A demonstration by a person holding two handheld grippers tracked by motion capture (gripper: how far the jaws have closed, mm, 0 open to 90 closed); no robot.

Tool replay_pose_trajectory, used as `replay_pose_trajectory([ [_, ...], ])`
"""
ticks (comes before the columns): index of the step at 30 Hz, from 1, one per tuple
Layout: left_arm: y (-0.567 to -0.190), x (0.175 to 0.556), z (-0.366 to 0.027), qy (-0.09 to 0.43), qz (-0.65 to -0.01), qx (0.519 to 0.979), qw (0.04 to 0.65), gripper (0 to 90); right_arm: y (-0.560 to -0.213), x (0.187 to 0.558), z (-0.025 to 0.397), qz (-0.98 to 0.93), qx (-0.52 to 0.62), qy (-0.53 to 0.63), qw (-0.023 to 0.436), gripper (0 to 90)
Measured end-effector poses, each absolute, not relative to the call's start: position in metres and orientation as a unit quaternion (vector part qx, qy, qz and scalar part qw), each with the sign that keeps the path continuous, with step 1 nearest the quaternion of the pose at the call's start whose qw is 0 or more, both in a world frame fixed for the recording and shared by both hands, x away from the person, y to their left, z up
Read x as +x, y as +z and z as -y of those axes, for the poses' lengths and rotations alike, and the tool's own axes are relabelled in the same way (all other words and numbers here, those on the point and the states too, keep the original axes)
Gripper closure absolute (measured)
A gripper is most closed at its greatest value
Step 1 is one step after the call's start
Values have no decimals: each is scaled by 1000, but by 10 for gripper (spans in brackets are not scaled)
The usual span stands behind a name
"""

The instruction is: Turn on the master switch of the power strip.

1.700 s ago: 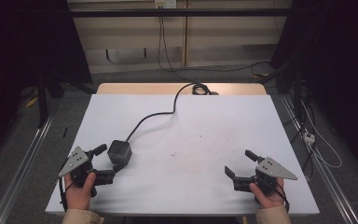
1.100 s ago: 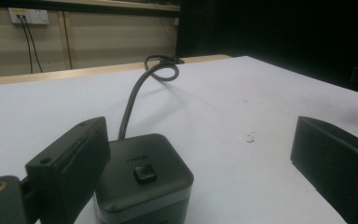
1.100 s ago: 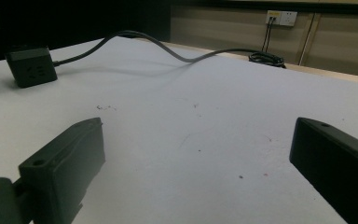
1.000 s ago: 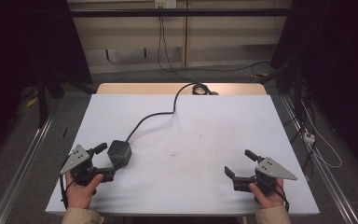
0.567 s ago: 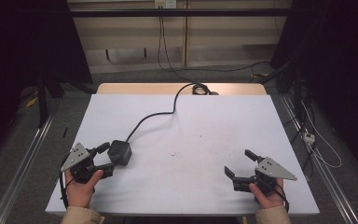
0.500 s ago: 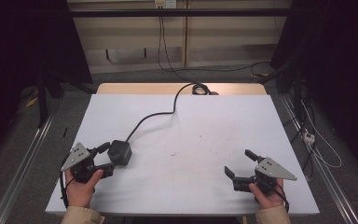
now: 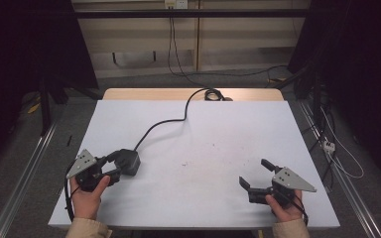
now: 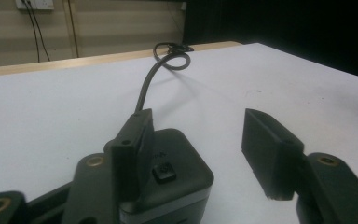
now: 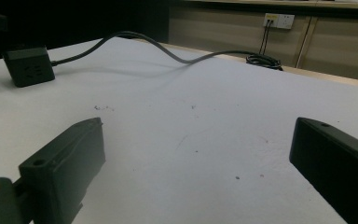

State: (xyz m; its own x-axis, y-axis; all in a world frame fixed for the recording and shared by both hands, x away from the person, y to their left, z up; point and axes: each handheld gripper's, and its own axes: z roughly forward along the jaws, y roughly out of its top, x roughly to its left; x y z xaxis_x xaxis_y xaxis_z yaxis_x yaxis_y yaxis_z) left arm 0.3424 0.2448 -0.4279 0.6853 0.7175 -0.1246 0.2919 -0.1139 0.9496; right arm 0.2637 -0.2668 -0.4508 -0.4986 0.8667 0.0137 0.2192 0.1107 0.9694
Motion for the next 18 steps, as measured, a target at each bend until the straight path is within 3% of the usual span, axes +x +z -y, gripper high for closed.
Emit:
replay_pose_trajectory([
  [18, -428, 347, -251, 190, -368, 722, 554, 637, -450, 264, 267, -681, 398, 534, 305, 35],
])
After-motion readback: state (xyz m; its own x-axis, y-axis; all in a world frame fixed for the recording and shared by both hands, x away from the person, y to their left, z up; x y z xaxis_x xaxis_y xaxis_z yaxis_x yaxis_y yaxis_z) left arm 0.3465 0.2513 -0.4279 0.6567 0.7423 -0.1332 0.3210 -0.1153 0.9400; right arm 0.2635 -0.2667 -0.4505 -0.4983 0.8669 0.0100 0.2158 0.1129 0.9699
